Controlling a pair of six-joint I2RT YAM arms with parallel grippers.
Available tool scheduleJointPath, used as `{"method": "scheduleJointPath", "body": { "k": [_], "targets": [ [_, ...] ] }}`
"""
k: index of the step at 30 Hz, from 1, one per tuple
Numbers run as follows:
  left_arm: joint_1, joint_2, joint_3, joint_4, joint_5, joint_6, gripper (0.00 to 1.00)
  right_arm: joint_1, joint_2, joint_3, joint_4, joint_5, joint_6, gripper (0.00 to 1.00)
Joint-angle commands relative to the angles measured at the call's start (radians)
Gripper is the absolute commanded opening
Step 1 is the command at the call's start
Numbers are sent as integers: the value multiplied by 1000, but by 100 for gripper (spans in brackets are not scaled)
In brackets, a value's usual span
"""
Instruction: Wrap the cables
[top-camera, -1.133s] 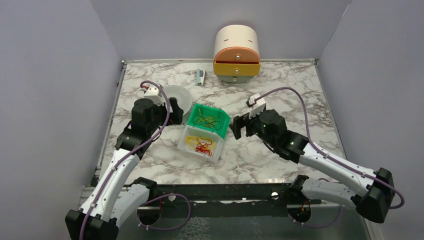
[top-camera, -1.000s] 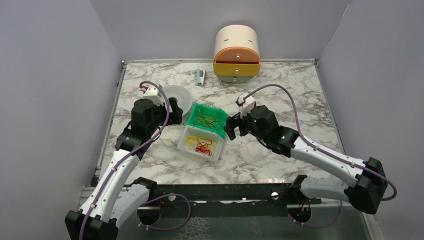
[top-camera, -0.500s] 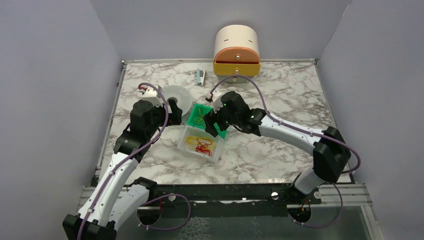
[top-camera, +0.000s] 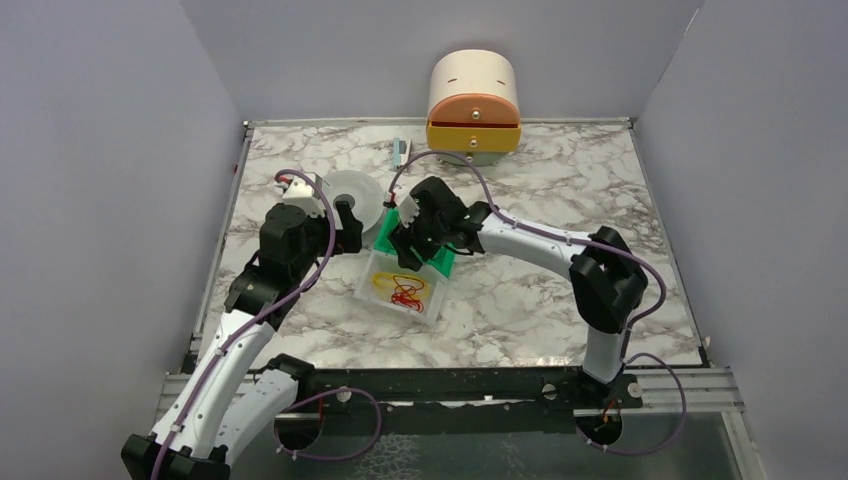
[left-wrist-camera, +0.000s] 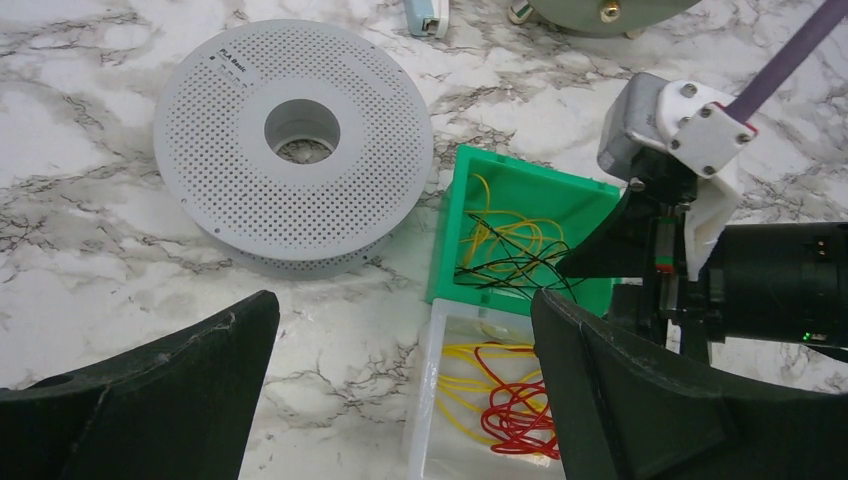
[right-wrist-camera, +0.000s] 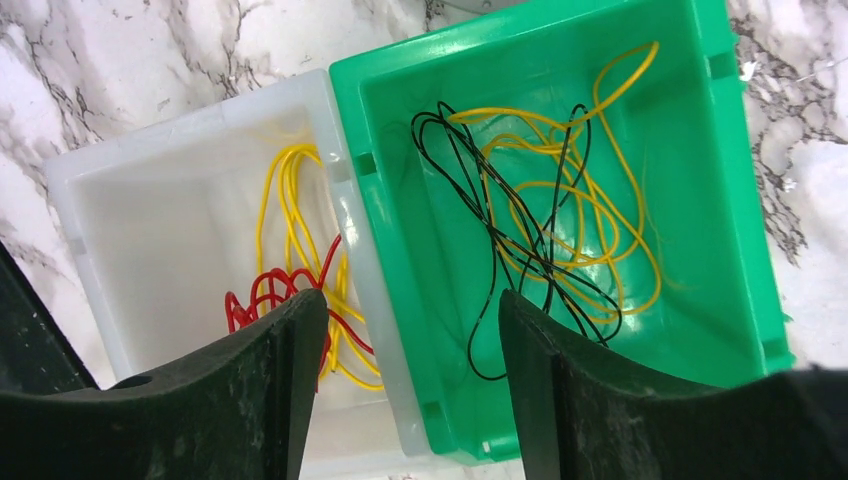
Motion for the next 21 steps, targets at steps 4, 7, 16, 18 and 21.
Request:
{"method": "scheduleJointPath", "body": {
  "k": [4, 7, 16, 18, 21],
  "targets": [
    [-13, -21, 11, 5, -25, -4, 99, 11, 84, 83, -75, -35, -23, 63],
    [-15, -21, 9, 3, -26, -4, 99, 21, 111, 110, -102, -9, -31, 59],
    [-18, -23, 10, 5, -30, -4, 99, 44, 148, 156, -141, 47, -44, 44],
    [-18, -23, 10, 4, -33, -4, 99, 49, 143, 154, -142, 52, -42, 39],
    [-18, -25, 9, 3, -35, -4, 99, 52, 129, 141, -131, 60, -41, 31]
  ]
}}
